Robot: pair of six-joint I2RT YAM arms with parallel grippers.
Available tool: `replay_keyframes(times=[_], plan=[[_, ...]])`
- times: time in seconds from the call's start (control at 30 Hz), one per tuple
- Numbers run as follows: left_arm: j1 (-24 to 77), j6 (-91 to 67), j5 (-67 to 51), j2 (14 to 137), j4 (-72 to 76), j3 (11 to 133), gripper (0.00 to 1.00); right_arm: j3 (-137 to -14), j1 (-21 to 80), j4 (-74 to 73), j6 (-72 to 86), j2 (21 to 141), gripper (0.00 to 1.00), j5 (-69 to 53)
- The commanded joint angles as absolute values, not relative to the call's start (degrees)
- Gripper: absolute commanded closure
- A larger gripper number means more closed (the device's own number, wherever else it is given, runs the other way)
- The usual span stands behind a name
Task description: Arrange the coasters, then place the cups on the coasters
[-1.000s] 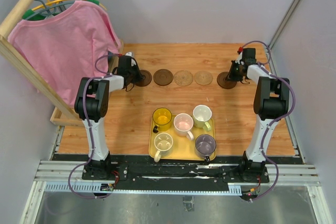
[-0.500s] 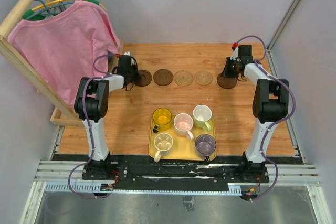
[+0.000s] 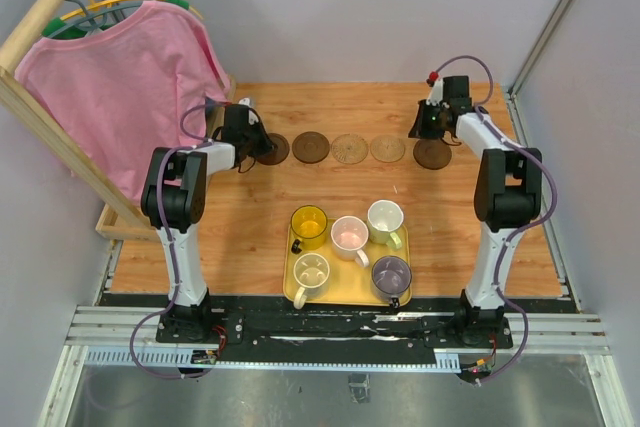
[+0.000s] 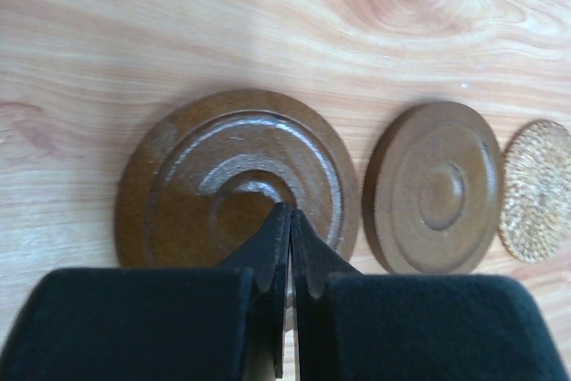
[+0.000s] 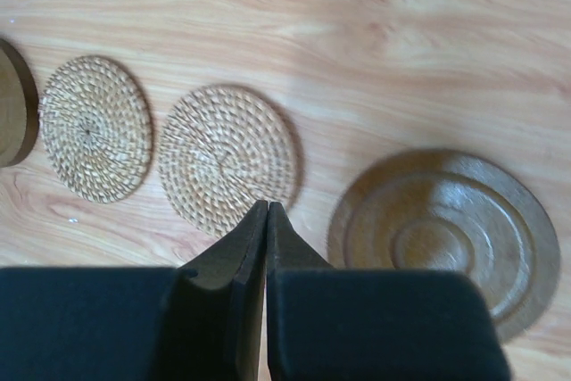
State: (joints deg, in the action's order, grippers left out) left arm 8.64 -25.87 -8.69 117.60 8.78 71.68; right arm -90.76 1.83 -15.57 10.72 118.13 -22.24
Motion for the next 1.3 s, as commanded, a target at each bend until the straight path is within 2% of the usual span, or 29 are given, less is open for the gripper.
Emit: replay_keyframes(times=[0.0, 0.6, 0.97, 1.27], plan=[[8.39, -26.41, -15.67, 114.41, 13.05, 72.12, 0.95, -94.94, 5.12, -18.71, 8.03, 121.23, 0.97, -23.47], [15.72, -21.56, -21.19, 121.47, 10.12, 81.20, 0.94, -97.47, 8.78, -20.85, 7.82, 127.06, 0.97, -23.11], [16.46, -20.33, -21.49, 124.37, 6.98, 84.31, 0.94, -91.07, 8.77, -20.38, 8.00, 124.80, 0.99, -19.61], [17.46, -19.56, -21.53, 126.14, 5.37, 85.25, 0.94, -90.89, 8.79, -20.39, 7.93, 122.60, 0.99, -16.60]])
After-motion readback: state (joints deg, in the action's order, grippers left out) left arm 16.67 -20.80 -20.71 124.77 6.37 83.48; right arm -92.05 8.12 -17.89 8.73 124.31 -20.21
